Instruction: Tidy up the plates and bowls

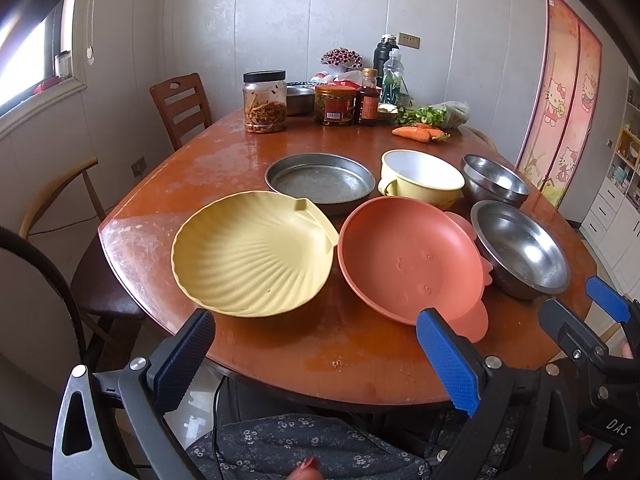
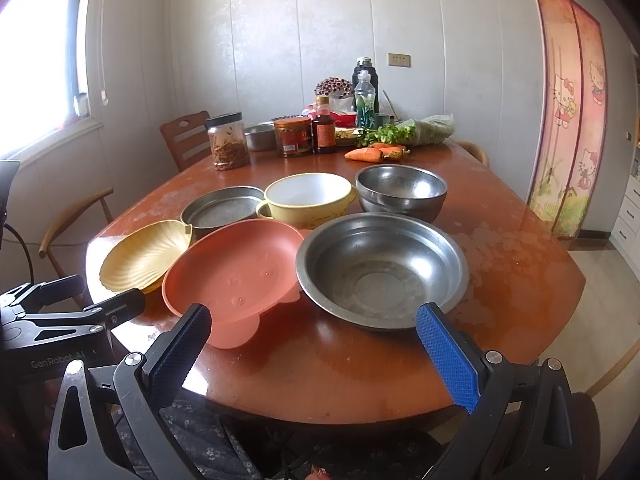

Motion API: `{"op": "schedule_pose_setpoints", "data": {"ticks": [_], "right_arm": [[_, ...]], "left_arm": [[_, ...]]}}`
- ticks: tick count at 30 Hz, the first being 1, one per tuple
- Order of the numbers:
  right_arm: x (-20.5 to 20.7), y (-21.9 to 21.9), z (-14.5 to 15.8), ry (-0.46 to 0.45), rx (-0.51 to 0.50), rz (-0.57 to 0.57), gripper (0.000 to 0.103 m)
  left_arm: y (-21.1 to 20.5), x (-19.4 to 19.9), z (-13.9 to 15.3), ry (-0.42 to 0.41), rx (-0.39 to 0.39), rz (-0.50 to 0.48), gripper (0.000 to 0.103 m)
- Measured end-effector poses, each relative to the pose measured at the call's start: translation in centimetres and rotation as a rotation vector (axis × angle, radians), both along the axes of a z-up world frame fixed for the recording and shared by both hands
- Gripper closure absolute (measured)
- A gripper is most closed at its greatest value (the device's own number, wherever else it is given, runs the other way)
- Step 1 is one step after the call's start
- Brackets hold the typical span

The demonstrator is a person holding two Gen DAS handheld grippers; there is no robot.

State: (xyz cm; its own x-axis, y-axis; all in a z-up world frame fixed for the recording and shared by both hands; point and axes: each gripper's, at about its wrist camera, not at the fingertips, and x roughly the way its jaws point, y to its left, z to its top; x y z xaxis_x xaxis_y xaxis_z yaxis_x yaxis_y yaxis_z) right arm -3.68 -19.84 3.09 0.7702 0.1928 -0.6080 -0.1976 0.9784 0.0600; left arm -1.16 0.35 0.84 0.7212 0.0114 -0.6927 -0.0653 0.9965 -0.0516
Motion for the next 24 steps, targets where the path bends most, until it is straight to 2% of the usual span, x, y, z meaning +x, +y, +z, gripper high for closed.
{"op": "schedule_pose_setpoints", "data": {"ticks": [24], "right_arm": [[-0.46, -0.1, 0.18, -0.009, 0.001, -0.008, 0.001]], "left_arm": [[-0.36, -0.15, -0.26, 0.0, 0.001, -0.009, 0.001]]}}
